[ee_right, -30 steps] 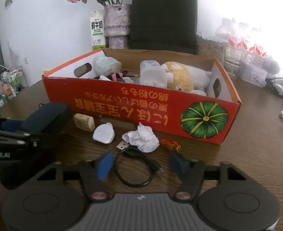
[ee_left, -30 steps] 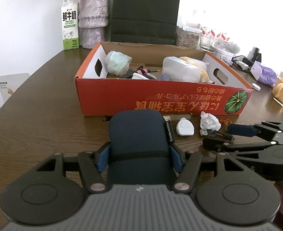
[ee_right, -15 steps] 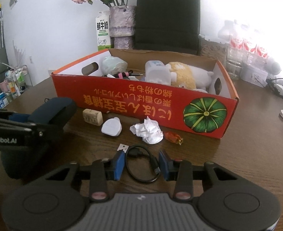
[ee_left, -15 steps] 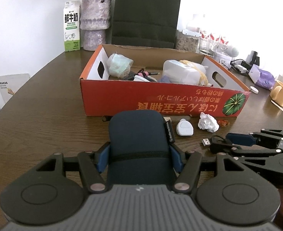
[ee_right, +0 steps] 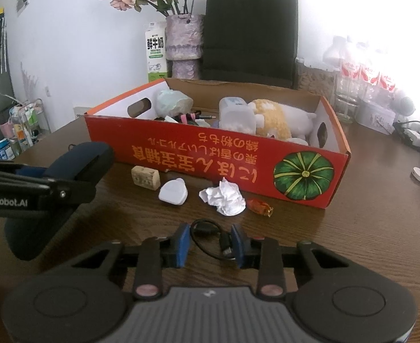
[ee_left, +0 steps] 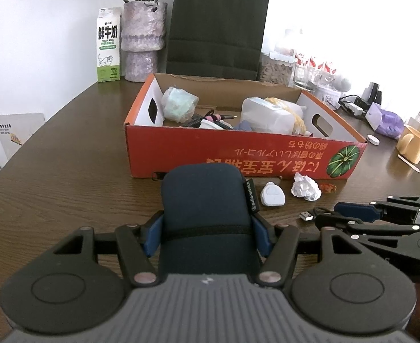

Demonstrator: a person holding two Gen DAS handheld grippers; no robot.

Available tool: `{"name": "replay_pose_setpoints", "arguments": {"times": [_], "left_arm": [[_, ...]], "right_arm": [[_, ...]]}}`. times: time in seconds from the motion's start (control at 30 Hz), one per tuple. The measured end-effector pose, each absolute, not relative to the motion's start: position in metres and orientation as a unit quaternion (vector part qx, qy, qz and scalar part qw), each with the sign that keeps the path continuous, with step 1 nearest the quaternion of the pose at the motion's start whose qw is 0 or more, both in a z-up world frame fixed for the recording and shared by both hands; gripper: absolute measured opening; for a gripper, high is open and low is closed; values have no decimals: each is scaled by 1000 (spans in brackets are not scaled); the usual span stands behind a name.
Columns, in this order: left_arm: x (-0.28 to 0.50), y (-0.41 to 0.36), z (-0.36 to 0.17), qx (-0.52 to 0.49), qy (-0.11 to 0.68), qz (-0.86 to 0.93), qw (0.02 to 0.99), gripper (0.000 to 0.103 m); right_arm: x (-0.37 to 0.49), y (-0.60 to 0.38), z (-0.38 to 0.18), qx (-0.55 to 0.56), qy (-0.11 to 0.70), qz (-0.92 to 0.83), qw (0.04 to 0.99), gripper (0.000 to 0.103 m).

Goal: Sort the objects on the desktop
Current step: 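Grasp the black USB cable with the right gripper while the left holds the case, then carry the case and cable over the box and lower them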

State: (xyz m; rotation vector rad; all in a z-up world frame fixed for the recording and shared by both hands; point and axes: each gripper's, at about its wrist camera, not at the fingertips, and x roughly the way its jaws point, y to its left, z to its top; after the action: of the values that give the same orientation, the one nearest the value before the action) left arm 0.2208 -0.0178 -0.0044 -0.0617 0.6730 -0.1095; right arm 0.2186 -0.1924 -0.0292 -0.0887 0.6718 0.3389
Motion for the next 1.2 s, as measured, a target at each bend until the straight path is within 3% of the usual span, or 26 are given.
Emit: {"name": "replay_pose_setpoints", "arguments": {"times": [0.67, 1.2], "left_arm": [[214, -15, 3, -34, 322, -58, 944, 63], [213, -20, 55, -21, 262, -70, 962, 63]], "right_arm": [[209, -194, -28, -35, 327, 170, 929, 23], [202, -202, 34, -30, 253, 176, 951, 23]]}}
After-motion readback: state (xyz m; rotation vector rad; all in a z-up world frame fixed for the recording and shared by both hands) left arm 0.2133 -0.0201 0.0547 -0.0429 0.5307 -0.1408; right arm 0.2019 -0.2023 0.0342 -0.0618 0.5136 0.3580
